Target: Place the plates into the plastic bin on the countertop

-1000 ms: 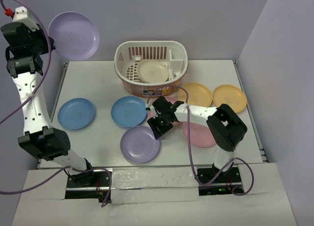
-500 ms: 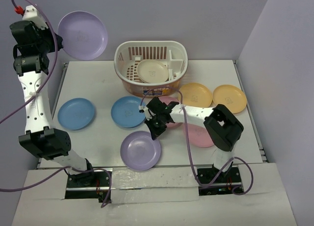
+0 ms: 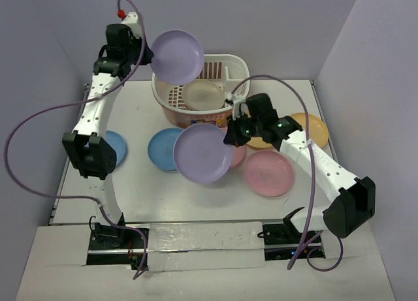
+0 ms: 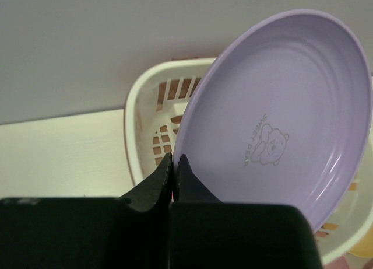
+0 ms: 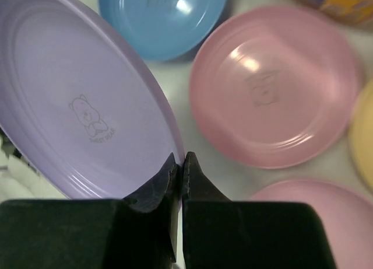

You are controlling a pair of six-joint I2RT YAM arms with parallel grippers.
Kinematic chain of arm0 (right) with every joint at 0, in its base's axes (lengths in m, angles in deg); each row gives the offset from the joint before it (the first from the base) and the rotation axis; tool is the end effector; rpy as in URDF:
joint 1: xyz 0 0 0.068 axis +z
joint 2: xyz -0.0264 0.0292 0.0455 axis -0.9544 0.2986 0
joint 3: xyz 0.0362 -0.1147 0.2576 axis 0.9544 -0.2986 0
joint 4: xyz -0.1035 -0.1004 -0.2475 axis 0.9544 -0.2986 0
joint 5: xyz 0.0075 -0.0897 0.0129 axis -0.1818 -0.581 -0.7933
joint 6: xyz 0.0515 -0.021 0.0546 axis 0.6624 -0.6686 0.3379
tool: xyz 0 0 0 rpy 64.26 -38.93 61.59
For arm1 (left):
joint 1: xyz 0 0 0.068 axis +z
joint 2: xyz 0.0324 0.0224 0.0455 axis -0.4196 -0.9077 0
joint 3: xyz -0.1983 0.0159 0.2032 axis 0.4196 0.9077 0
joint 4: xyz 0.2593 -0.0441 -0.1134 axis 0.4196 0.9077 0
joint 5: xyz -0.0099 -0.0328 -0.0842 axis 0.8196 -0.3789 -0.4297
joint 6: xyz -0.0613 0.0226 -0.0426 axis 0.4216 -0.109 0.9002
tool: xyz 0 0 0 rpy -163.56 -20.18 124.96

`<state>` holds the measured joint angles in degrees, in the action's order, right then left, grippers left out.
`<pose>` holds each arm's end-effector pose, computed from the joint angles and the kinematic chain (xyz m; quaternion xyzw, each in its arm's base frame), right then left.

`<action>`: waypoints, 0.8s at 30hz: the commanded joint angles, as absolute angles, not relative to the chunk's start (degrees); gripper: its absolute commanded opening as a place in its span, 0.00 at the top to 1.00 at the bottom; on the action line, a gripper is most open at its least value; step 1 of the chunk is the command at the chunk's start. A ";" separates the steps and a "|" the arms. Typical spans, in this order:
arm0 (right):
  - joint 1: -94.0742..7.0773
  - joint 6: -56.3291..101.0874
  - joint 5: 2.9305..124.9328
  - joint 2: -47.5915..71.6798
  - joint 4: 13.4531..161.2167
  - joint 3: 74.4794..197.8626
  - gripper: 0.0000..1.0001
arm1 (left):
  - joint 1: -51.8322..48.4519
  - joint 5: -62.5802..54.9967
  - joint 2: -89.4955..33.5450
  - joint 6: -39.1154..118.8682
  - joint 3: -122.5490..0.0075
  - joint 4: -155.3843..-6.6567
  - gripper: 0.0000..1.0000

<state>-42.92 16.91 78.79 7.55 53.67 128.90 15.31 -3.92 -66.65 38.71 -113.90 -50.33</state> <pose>0.2769 0.1873 0.3109 -0.2961 0.8511 0.2778 0.3329 0.5126 -0.0956 0.4319 0.0366 0.8065 -0.1597 0.5681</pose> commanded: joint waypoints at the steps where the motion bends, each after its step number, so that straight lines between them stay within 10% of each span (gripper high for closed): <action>1: -51.64 17.28 75.91 5.85 55.10 135.86 1.00 | 12.07 3.35 -72.88 41.20 -118.74 -57.29 1.00; 17: -63.31 28.04 67.19 16.04 60.79 151.05 1.00 | 2.92 21.70 -90.67 37.61 -123.66 -63.78 1.00; 20: -63.31 28.92 65.78 18.59 60.77 153.43 1.00 | 2.92 20.12 -91.87 37.53 -123.66 -63.36 0.87; 22: -63.31 30.40 64.04 21.30 60.60 156.32 1.00 | 2.92 19.76 -91.70 37.44 -123.57 -62.66 0.39; 24: -63.14 31.50 62.69 24.39 60.60 159.75 1.00 | 2.92 20.26 -90.09 37.27 -123.15 -62.48 0.25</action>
<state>-62.93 27.95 65.91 21.34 57.07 152.56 2.73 19.43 -92.29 37.64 -119.75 -59.00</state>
